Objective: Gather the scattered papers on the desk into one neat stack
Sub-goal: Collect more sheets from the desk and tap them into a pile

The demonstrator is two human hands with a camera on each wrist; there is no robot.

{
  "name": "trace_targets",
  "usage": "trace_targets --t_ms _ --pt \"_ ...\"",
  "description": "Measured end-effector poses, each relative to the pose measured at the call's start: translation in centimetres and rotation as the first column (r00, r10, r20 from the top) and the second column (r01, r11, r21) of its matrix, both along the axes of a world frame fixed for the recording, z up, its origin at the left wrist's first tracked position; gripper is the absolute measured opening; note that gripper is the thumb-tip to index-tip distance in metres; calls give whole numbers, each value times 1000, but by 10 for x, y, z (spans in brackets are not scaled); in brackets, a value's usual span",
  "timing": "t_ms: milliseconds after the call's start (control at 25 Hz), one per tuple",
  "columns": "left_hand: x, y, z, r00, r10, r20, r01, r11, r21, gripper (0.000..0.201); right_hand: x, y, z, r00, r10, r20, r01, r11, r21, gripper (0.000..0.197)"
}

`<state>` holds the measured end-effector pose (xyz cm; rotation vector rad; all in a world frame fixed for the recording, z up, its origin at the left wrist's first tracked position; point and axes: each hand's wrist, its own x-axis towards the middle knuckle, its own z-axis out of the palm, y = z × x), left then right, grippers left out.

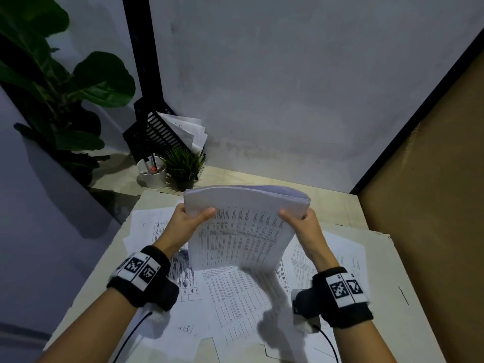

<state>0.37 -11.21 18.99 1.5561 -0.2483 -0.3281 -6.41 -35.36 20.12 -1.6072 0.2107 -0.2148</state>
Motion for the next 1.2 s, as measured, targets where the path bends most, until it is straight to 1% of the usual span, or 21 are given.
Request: trace_targets --t_ms 40,80,120,200,240,320,400,440,520,560,640,720,760,840,880,960,1040,1080,1120,1160,1200 --pt "0 1 1 1000 -16 -19 16 1000 7 63 -1 3 -8 997 26 -66 -29 999 -46 34" --pt "-3 1 3 999 -31 -35 31 999 11 65 -2 6 -14 994 16 -108 -25 996 -82 22" --pt "-6 0 6 998 -42 -42 42 999 8 60 -5 10 -15 994 -5 -109 -6 995 -104 22" --pt "-12 0 18 1000 -13 21 13 1000 -2 29 -10 10 -9 999 -32 -14 31 996 -82 27" --pt "-12 2 22 997 -3 71 5 999 -36 27 -14 6 -4 999 -34 39 35 998 -44 30" --pt "-13 12 24 993 -12 121 28 991 -128 36 -19 1 -4 995 -39 95 37 999 18 35" --pt "-14 21 14 986 -107 129 120 988 -100 42 -23 2 -11 997 8 81 -10 1000 24 38" --pt "-14 22 4 985 -147 91 152 987 -58 49 -24 3 -19 998 36 49 -37 999 27 44" --pt "-14 22 -13 986 -159 -53 159 987 10 72 -23 7 -33 997 68 -35 -66 996 52 66" --pt "-14 21 -18 980 -171 -100 175 984 35 81 -21 7 -39 996 60 -59 -55 996 75 70" --pt "-11 19 -21 970 -203 -133 214 974 71 87 -16 7 -44 996 21 -89 -12 995 100 66" --pt "-10 14 -20 968 -195 -159 209 975 78 89 -12 9 -45 993 24 -116 -15 997 77 60" --pt "-10 11 -18 970 -177 -166 191 979 75 91 -10 11 -44 992 37 -117 -29 998 64 48" --pt "-11 6 -11 981 -124 -150 135 988 69 94 -9 15 -36 994 -16 -112 22 999 45 28" --pt "-9 6 -6 988 -96 -118 104 993 62 92 -9 15 -30 994 -47 -98 51 998 35 25" --pt "-7 9 7 997 -80 -19 80 997 6 71 -12 11 -21 998 -47 -39 48 999 24 26" --pt "-8 15 20 994 -101 39 103 992 -68 53 -15 8 -17 1000 -8 11 7 999 39 28" --pt "-8 17 18 991 -116 65 120 990 -73 48 -16 7 -18 1000 2 13 -3 999 48 30" --pt "-10 20 13 990 -128 66 132 989 -64 44 -17 7 -22 1000 11 -2 -11 999 51 30" --pt "-13 20 4 993 -117 28 118 992 -41 42 -17 9 -27 999 27 -35 -25 999 45 30" --pt "-16 19 -6 995 -89 -48 89 996 -14 44 -16 11 -35 995 51 -82 -48 998 28 32"
